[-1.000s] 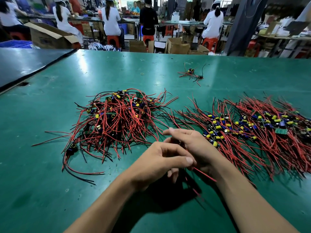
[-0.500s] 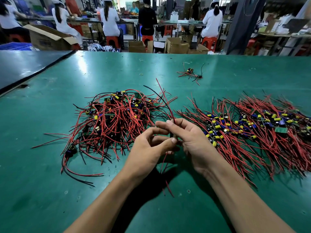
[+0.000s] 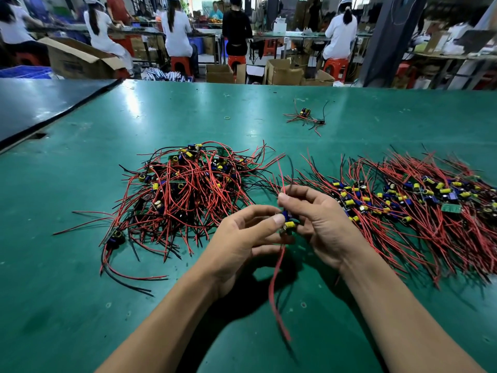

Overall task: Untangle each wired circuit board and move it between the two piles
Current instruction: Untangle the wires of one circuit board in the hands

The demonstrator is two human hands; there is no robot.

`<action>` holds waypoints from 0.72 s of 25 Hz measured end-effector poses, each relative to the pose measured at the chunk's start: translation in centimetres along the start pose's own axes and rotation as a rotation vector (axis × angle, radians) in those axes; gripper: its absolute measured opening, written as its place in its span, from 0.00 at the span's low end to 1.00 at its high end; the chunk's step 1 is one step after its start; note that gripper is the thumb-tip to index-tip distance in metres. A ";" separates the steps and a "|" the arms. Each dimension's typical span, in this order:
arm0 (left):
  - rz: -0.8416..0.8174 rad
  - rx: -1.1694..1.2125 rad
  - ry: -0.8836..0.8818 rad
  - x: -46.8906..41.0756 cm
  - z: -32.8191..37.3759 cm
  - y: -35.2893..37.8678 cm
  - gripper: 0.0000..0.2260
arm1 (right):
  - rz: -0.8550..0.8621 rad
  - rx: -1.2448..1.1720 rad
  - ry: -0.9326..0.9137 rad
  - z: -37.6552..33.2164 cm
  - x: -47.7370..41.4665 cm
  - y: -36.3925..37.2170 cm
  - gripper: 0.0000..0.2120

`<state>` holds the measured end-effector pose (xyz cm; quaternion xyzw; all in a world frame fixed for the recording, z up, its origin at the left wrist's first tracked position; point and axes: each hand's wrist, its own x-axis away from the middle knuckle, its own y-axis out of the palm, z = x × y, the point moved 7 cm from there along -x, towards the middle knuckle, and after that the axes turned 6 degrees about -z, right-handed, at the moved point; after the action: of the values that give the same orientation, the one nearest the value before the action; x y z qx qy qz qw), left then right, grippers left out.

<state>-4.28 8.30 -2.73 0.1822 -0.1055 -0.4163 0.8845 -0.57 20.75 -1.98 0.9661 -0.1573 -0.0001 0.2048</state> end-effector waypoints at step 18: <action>0.041 -0.186 -0.061 -0.2 -0.8 -0.6 0.08 | -0.222 0.167 0.055 1.2 0.2 0.5 0.11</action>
<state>-4.61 8.31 -3.69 0.0841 -0.0970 -0.4113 0.9024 -0.66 19.77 -2.86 0.9909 -0.0431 0.0166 0.1264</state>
